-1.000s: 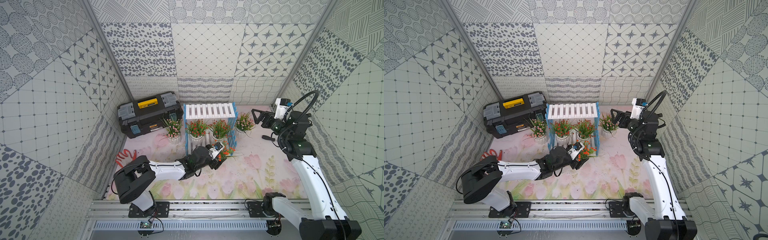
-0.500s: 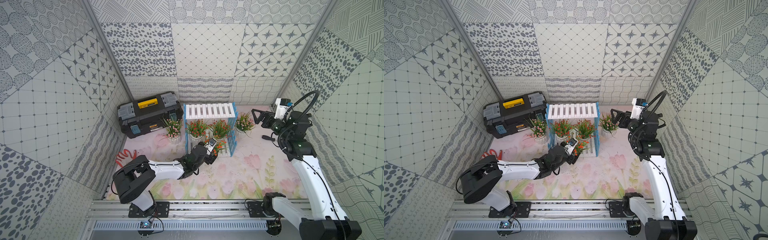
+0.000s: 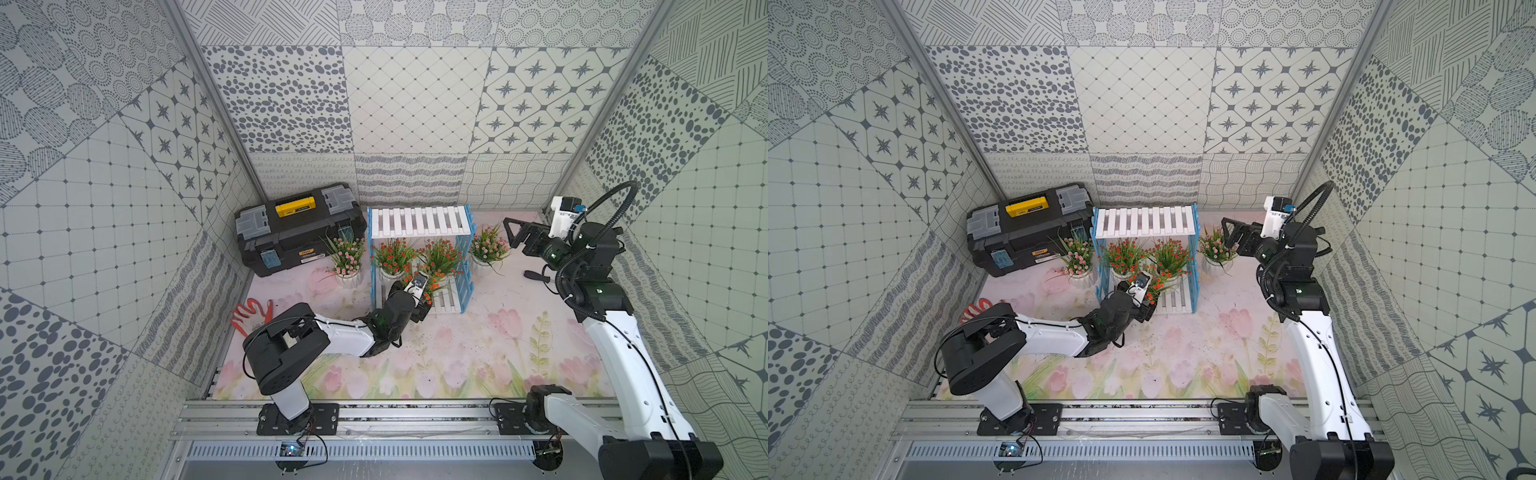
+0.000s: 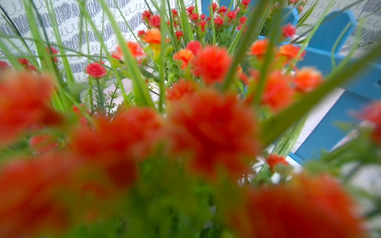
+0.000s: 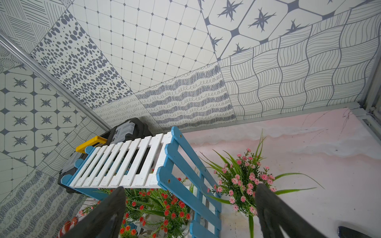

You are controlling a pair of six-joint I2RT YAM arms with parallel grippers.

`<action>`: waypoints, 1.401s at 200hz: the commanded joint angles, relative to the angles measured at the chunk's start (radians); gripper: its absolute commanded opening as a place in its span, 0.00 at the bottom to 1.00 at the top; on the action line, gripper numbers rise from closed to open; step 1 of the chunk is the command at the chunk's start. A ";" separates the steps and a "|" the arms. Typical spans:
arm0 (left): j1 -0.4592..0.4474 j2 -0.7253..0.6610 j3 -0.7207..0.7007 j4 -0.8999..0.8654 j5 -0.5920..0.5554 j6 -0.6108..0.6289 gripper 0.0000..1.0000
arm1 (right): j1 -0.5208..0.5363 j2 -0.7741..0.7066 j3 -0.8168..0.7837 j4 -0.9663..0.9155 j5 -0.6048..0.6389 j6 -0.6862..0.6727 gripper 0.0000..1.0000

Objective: Place the baby's breath potted plants on the rack by color
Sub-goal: Place the baby's breath potted plant on the rack.

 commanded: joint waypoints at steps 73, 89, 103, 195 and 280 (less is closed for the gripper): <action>0.019 0.045 -0.009 0.301 -0.058 -0.068 0.74 | -0.003 0.003 0.000 0.032 0.005 -0.018 0.98; 0.022 0.055 -0.017 0.329 -0.054 -0.075 0.74 | -0.003 0.006 -0.001 0.032 0.005 -0.016 0.98; 0.023 0.062 -0.021 0.333 -0.057 -0.090 0.74 | -0.001 0.009 -0.002 0.033 0.004 -0.016 0.98; 0.042 0.148 -0.065 0.536 -0.026 -0.164 0.74 | 0.005 0.021 0.001 0.037 0.006 -0.019 0.98; 0.042 0.183 -0.016 0.484 0.013 -0.203 0.75 | 0.008 0.035 0.012 0.031 0.005 -0.030 0.98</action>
